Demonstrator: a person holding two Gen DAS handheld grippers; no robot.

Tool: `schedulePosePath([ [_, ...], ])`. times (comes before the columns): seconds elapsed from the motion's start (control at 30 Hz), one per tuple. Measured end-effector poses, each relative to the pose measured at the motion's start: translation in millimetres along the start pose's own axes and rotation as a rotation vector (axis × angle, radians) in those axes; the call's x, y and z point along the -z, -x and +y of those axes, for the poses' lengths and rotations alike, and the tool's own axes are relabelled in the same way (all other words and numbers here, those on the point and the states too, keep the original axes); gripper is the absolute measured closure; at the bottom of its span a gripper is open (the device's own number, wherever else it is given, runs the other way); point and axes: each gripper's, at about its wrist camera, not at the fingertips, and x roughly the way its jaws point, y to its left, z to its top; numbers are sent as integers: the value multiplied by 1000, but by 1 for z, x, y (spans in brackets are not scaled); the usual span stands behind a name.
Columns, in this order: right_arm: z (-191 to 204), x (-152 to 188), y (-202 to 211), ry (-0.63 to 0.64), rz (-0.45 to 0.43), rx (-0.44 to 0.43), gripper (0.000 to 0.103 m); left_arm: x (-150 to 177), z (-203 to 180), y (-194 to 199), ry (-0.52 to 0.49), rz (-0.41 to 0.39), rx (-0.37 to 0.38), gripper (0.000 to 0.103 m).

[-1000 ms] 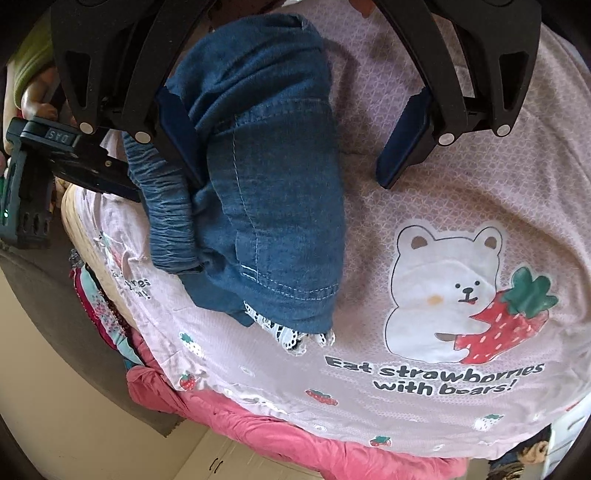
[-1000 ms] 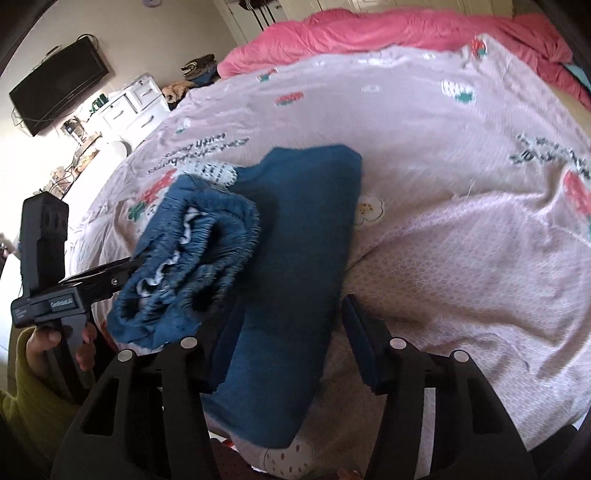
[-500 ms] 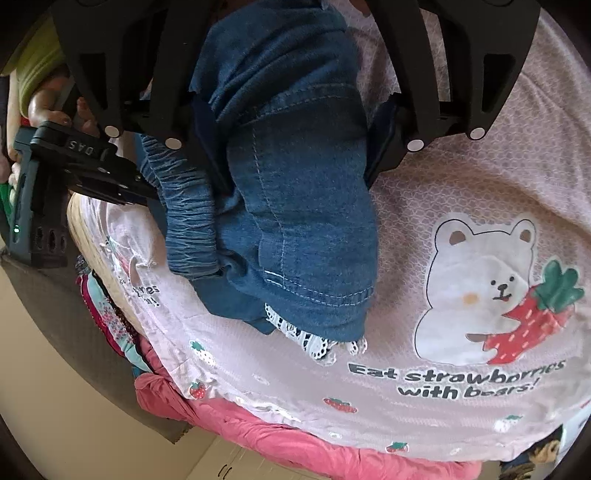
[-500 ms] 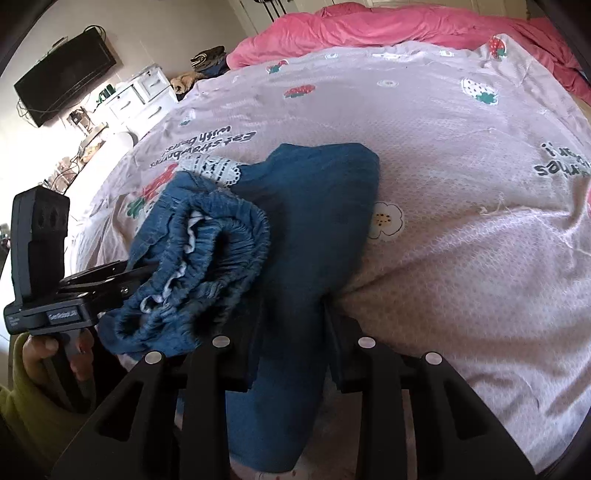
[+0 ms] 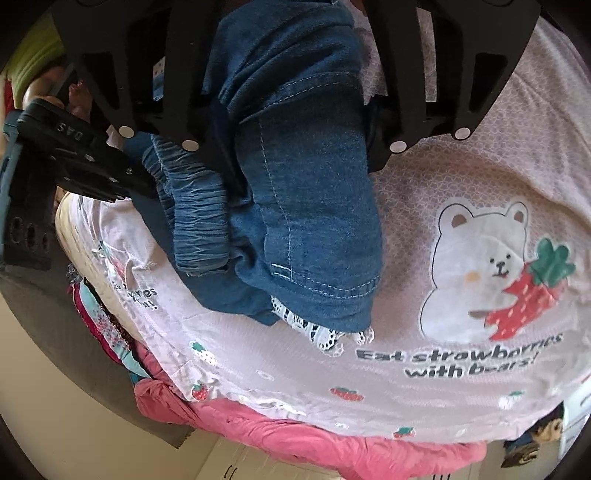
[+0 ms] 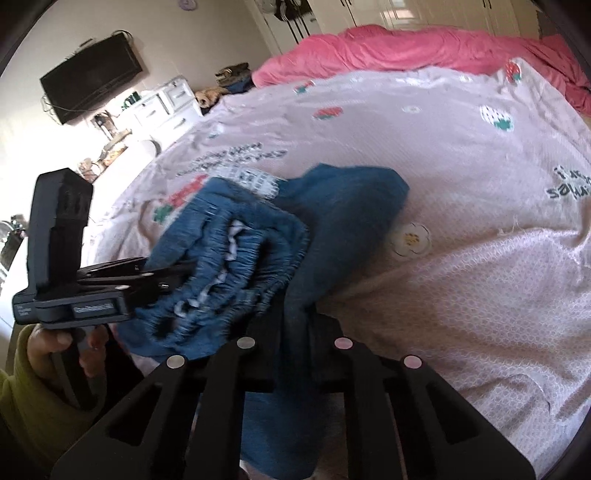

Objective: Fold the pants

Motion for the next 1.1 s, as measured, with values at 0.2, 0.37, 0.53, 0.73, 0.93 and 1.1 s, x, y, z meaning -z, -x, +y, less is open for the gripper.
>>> schedulePosePath([
  [0.2, 16, -13, 12, 62, -44, -6, 93, -14, -3, 14, -2, -41, 12, 60],
  [0.37, 17, -35, 13, 85, -67, 1, 93, -33, -2, 17, -4, -71, 9, 62],
  [0.53, 19, -65, 7, 123, -92, 14, 93, -59, 1, 19, -3, -113, -4, 62],
  [0.73, 15, -93, -7, 153, -103, 33, 93, -89, 3, 14, -14, -135, -28, 62],
  [0.93, 8, -114, -25, 166, -97, 57, 93, -107, 8, 1, -19, -144, -44, 62],
  [1.1, -2, -116, -45, 141, -62, 66, 93, -106, 22, -20, 11, -118, -32, 62],
])
